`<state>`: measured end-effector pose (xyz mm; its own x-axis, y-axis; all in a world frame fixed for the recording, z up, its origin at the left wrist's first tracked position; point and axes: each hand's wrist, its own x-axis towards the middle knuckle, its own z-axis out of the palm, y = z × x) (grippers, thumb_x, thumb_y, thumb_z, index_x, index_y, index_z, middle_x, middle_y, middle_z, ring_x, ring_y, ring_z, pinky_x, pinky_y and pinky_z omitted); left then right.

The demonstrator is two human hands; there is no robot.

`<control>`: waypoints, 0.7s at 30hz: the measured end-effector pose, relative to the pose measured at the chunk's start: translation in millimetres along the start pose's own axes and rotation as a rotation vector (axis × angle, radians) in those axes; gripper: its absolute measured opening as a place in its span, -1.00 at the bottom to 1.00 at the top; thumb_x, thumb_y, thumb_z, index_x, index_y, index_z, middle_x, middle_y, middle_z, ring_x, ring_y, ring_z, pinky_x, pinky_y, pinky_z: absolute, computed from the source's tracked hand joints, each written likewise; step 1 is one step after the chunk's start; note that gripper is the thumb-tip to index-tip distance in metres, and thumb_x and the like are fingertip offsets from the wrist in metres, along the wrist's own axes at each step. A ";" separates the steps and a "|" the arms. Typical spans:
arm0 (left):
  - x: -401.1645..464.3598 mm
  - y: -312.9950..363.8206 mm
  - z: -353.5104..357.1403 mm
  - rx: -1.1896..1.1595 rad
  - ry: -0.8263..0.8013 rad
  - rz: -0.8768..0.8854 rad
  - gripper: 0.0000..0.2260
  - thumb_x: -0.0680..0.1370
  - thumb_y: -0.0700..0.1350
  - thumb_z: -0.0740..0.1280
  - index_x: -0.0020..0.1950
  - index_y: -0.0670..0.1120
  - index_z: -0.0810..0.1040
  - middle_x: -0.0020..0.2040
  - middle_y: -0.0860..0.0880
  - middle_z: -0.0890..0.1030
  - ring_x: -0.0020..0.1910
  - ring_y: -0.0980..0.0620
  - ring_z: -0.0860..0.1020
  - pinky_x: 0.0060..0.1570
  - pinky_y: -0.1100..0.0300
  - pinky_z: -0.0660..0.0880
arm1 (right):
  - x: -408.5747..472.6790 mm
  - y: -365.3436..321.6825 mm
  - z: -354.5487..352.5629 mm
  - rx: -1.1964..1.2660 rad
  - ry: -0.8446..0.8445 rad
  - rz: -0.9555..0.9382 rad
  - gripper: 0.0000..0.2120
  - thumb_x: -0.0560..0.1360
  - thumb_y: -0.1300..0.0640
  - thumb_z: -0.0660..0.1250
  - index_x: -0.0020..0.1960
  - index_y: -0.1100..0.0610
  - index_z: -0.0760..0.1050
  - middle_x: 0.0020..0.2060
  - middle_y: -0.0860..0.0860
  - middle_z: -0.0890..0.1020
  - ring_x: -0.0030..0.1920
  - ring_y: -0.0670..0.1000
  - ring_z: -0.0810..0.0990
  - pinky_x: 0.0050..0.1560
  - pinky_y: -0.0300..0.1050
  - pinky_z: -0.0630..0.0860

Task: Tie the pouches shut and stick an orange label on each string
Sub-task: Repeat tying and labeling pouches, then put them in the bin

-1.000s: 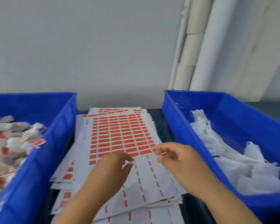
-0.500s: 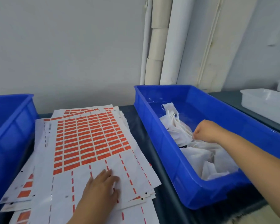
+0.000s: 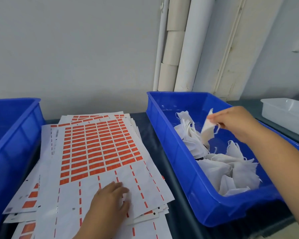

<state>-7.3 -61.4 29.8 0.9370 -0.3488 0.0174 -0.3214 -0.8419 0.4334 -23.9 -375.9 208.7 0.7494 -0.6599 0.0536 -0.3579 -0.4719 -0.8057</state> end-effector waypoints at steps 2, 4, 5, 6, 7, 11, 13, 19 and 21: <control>-3.2 9.3 -12.2 -0.103 0.058 -0.004 -0.71 0.54 0.16 0.24 0.25 0.25 0.41 0.40 0.24 0.32 0.35 0.19 0.32 0.36 0.22 0.22 | -22.3 -23.7 6.0 0.271 -0.125 -0.046 -0.80 0.45 0.31 0.37 0.04 0.38 0.61 -0.02 0.34 0.61 -0.24 0.00 0.52 -0.14 -0.19 0.54; -7.7 20.3 -28.9 -0.177 0.144 0.010 -0.76 0.52 0.13 0.27 0.18 0.30 0.39 0.33 0.27 0.39 0.25 0.21 0.41 0.27 0.27 0.33 | -47.9 -41.6 17.9 0.402 -0.279 -0.067 -0.73 0.44 0.32 0.34 0.09 0.46 0.55 -0.10 0.32 0.58 -0.26 -0.02 0.51 -0.19 -0.19 0.48; -11.1 25.9 -39.8 -0.211 0.201 0.017 -0.79 0.51 0.13 0.28 0.11 0.33 0.37 0.27 0.30 0.41 0.15 0.23 0.46 0.18 0.32 0.40 | -59.9 -49.0 25.5 0.433 -0.358 -0.078 -0.73 0.43 0.30 0.32 0.08 0.44 0.56 -0.13 0.23 0.60 -0.25 -0.02 0.51 -0.17 -0.16 0.45; -15.1 30.9 -51.3 -0.252 0.263 0.023 -0.83 0.49 0.15 0.29 0.03 0.34 0.36 0.17 0.35 0.42 0.03 0.27 0.50 0.03 0.41 0.45 | -71.8 -54.3 33.8 0.451 -0.438 -0.092 -0.75 0.44 0.28 0.30 0.05 0.38 0.61 -0.14 0.14 0.63 -0.24 -0.03 0.53 -0.16 -0.15 0.44; -19.5 35.4 -62.9 -0.299 0.322 0.029 -0.88 0.45 0.19 0.28 -0.06 0.34 0.37 0.06 0.41 0.41 -0.09 0.32 0.50 -0.14 0.48 0.43 | -84.7 -59.3 42.8 0.461 -0.523 -0.101 -0.77 0.46 0.25 0.27 0.00 0.29 0.66 -0.14 0.07 0.67 -0.23 -0.05 0.56 -0.16 -0.16 0.44; -37.8 38.2 -95.2 -0.463 0.497 0.078 -0.69 0.21 0.41 0.10 -0.21 0.31 0.43 -0.23 0.41 0.48 -0.03 0.44 0.43 -0.29 0.50 0.34 | -131.2 -64.8 86.0 0.450 -0.850 -0.109 -0.67 0.44 0.03 0.27 0.13 0.12 0.60 -0.01 0.00 0.71 -0.03 -0.06 0.67 0.06 -0.06 0.49; -41.5 33.2 -97.3 -0.400 0.493 0.054 -0.67 0.22 0.42 0.15 -0.22 0.25 0.42 -0.26 0.37 0.47 -0.10 0.34 0.47 -0.28 0.49 0.35 | -148.6 -60.6 111.6 0.432 -0.882 -0.082 -0.66 0.47 -0.04 0.25 0.19 0.04 0.55 0.02 -0.05 0.69 0.07 -0.04 0.64 0.20 0.03 0.49; -37.8 2.4 -77.5 -0.290 0.376 -0.173 -0.83 0.45 0.16 0.35 -0.01 0.16 0.61 -0.17 0.29 0.53 -0.31 0.29 0.45 -0.30 0.56 0.23 | -174.4 -42.7 162.1 0.357 -0.873 0.022 -0.85 0.59 -0.09 0.19 0.01 -0.18 0.54 0.02 -0.21 0.66 0.04 -0.13 0.62 0.10 -0.13 0.51; -39.8 -5.4 -73.7 -0.297 0.334 -0.171 -0.82 0.47 0.14 0.32 0.02 0.17 0.62 -0.12 0.29 0.59 -0.30 0.31 0.46 -0.24 0.58 0.27 | -173.6 -37.9 170.2 0.290 -0.835 0.019 -0.88 0.59 -0.10 0.19 0.08 -0.17 0.48 0.14 -0.19 0.60 0.09 -0.10 0.59 0.14 -0.11 0.51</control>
<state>-32.8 -12.6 93.1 0.9813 -0.0231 0.1912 -0.1516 -0.7048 0.6930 -45.6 -143.9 129.4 0.9477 0.0299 -0.3178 -0.3036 -0.2233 -0.9263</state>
